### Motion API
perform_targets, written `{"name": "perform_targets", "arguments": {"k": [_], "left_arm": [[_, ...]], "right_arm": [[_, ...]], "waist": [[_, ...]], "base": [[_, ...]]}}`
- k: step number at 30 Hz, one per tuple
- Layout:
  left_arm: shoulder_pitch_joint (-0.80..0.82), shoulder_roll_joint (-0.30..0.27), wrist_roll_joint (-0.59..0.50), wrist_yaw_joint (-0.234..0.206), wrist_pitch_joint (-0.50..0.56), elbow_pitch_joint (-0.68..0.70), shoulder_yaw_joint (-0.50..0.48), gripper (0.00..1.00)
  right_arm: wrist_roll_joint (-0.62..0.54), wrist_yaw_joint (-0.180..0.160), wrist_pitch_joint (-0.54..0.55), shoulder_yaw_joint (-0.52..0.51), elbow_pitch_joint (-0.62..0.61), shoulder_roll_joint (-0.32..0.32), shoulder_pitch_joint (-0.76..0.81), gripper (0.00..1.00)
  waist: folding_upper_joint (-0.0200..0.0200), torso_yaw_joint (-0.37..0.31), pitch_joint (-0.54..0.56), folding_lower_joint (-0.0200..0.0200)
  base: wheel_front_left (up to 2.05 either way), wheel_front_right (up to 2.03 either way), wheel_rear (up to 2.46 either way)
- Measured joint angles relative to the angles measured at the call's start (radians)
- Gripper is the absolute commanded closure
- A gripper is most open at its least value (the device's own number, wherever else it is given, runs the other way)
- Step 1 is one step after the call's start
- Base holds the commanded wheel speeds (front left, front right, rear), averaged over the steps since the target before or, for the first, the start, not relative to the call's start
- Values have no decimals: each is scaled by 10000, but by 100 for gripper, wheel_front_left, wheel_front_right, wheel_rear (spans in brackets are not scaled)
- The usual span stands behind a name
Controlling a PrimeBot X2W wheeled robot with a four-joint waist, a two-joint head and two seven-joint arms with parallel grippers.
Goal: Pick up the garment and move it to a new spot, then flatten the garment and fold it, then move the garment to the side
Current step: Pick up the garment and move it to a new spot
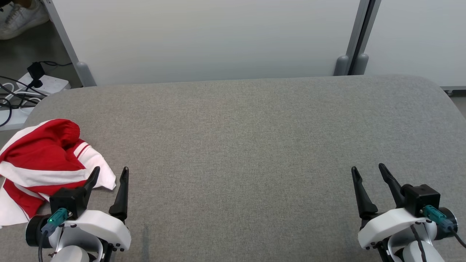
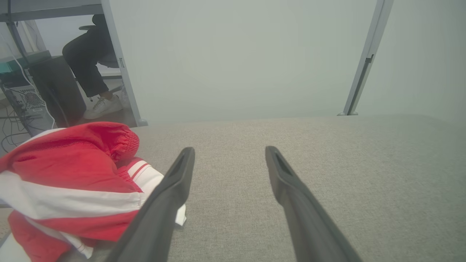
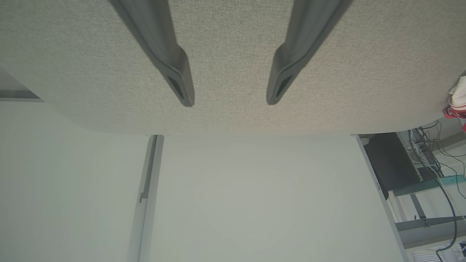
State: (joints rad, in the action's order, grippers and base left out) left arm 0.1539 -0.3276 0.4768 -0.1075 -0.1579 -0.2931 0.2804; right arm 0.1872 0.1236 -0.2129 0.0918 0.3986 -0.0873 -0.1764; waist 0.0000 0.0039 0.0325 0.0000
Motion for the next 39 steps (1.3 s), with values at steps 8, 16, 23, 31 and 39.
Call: {"name": "perform_targets", "arguments": {"k": [8,16,23,31,39], "left_arm": [[-3,8,255,0,138,-54,-33,0],[-3,2,267,-6,169,-61,-29,0],[-3,-8,272,-8,178,-75,4,0],[2,-2,311,-115,242,-100,65,0],[-2,-29,531,-203,159,-155,-33,0]], "right_arm": [[234,0,4,4,50,0,-2,0],[234,0,4,-10,75,-2,-30,0],[236,0,4,-128,90,-2,-30,0],[265,0,4,130,81,-21,-32,0],[303,0,6,493,90,17,-151,0]], "waist": [[0,4,8,0],[0,69,-6,0],[0,239,4,0],[0,999,-7,1],[0,1872,3,0]], "base": [[0,0,0],[0,0,0],[0,0,0],[0,0,0],[0,0,0]]}}
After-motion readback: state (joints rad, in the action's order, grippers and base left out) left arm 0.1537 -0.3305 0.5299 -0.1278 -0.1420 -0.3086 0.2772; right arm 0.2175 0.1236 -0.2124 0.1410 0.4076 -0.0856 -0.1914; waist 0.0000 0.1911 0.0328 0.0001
